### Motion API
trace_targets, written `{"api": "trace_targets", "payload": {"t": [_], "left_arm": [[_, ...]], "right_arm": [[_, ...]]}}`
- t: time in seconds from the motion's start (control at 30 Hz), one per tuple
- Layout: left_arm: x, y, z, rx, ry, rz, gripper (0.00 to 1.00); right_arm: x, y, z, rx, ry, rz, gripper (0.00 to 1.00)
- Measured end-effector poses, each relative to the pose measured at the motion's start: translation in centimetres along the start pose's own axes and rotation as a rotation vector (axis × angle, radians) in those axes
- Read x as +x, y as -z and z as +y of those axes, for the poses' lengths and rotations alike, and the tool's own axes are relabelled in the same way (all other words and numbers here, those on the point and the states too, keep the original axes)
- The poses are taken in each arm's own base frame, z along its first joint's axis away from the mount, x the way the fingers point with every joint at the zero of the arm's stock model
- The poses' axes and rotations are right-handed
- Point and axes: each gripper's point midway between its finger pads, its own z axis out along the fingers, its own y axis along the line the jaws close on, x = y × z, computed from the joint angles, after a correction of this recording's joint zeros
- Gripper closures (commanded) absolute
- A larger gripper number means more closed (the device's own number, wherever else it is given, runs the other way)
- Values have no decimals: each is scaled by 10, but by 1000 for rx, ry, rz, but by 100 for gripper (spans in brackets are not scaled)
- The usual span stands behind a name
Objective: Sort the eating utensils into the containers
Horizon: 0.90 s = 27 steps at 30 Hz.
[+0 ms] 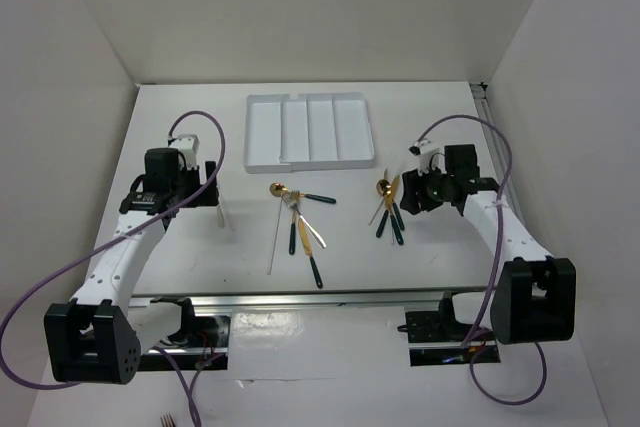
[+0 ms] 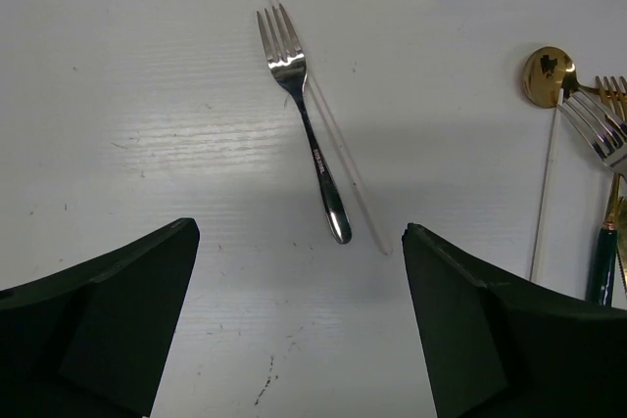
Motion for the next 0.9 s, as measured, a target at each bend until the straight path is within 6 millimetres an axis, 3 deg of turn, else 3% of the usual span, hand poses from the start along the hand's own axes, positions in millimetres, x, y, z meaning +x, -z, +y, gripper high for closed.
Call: {"api": "trace_targets", "payload": {"t": [0.13,0.23,0.37,0.5,0.73,0.9], "left_arm": [[0,0,1,-4,-8,-1,0],[0,0,2,-6,-21,-1,0],[0,0,4,-19,-22,-1,0],[0,0,6,-29,-23,-2,0],[-1,0,9,-43,-23,-2,0],[-1,0,10,-52,-23,-2,0]], "right_arm": [[7,-4,17,-51,77,42,73],[13,-8,22,-63,110,72,73],[26,-17,30,-69,187,143,64],[35,-22,39,-81,263,196,48],[41,-23,35,-49,303,223,56],[58,-29,36,-43,323,286,59]]}}
